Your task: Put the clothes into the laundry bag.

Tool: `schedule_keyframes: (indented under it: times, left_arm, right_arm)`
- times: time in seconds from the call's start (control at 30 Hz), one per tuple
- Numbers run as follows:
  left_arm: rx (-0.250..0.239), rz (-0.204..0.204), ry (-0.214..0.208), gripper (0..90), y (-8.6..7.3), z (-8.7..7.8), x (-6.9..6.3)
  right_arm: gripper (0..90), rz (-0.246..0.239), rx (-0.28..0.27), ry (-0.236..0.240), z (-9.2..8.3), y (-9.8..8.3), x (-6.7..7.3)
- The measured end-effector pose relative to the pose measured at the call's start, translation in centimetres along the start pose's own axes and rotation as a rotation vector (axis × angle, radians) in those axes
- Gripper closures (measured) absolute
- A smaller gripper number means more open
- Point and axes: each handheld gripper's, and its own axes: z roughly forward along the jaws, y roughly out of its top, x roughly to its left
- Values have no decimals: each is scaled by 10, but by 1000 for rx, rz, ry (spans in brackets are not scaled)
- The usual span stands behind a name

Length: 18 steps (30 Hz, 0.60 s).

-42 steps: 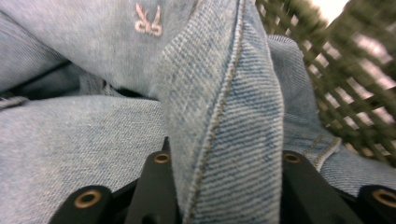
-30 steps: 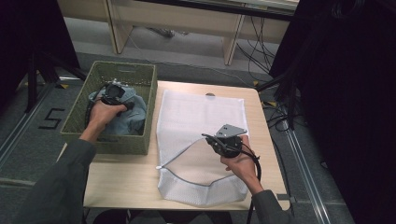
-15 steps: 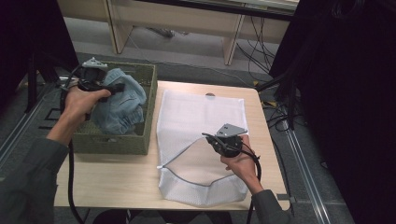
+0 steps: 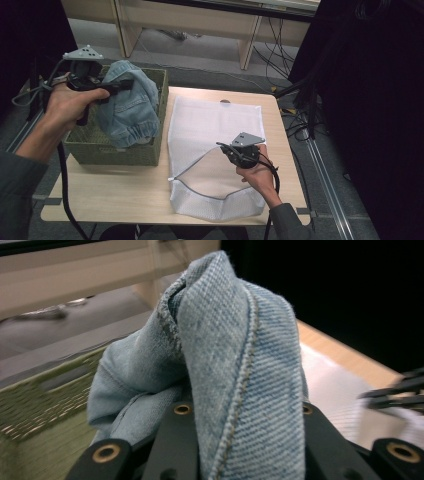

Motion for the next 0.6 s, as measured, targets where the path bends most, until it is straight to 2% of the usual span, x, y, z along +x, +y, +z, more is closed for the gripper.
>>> schedule_keyframes:
  times: [0.03, 0.27, 0.3, 0.4, 0.47, 0.53, 0.6]
  left_arm:
    - [-3, 5, -14, 758, 4, -5, -5]
    - [-41, 29, -130, 759, 20, -31, -37]
    - [-58, 25, -149, 760, 22, -35, -43]
    - [-74, 45, -187, 764, 25, -46, -58]
    - [-86, 47, -198, 768, 25, -51, -67]
    - [-90, 42, -245, 770, 25, -55, -76]
    - [-98, 54, -250, 770, 27, -59, -83]
  right_arm:
    - [893, 14, 4, -2, -1, 0, 1]
    - [893, 2, 3, -1, 0, 0, 0]
    - [893, 16, 4, -4, -1, 0, 1]
    - [893, 29, 18, -6, -1, 0, 1]
    - [893, 1, 16, -7, 0, -1, -1]
    - [893, 31, 23, -5, 0, -1, 1]
    - [893, 33, 16, -11, 1, -1, 2]
